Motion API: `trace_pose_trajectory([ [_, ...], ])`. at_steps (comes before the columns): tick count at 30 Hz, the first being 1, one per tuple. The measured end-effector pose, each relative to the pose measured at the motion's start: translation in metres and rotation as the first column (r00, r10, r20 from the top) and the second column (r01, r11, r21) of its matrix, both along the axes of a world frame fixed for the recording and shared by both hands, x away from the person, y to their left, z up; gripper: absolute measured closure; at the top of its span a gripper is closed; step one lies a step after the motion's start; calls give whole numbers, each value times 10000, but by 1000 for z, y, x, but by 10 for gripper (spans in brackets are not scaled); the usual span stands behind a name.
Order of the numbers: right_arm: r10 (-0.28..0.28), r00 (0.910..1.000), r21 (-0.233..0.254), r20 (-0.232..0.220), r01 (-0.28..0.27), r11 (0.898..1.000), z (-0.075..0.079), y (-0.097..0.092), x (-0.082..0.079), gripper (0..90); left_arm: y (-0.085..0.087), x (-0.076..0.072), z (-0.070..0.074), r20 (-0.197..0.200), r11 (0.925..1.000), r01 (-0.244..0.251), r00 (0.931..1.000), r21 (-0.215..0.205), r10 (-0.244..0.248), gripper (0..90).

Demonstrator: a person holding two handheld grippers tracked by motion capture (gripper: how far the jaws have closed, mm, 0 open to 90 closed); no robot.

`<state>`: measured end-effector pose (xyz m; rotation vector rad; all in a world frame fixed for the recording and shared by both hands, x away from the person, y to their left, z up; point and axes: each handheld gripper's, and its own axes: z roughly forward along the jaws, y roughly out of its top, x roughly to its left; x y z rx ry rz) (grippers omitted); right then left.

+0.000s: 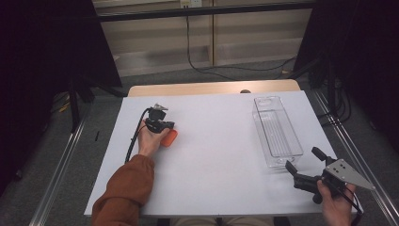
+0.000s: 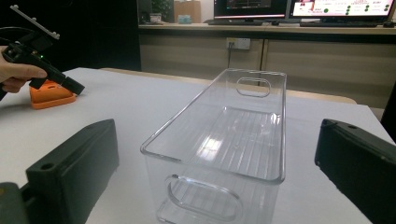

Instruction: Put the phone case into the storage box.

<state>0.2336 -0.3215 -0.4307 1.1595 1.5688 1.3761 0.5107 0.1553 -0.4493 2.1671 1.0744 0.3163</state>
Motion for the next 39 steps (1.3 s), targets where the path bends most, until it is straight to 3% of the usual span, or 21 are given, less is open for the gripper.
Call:
trace_pose_trajectory([
  [21, -15, 10000, -22, 6, 15, 10000, 0, 0, 0, 0, 1, -14, 1, -146, 9991, 409, 9991, 112, -407, 900],
  [31, -9, 10000, -5, 30, 9, 10000, 0, 0, 0, 0, -2, -22, 1, -442, 9975, 710, 9965, -67, -712, 900],
  [39, -1, 10000, 3, 37, 1, 10000, 0, 1, 0, 0, -2, -28, 2, -435, 9957, 913, 9949, 121, -907, 900],
])
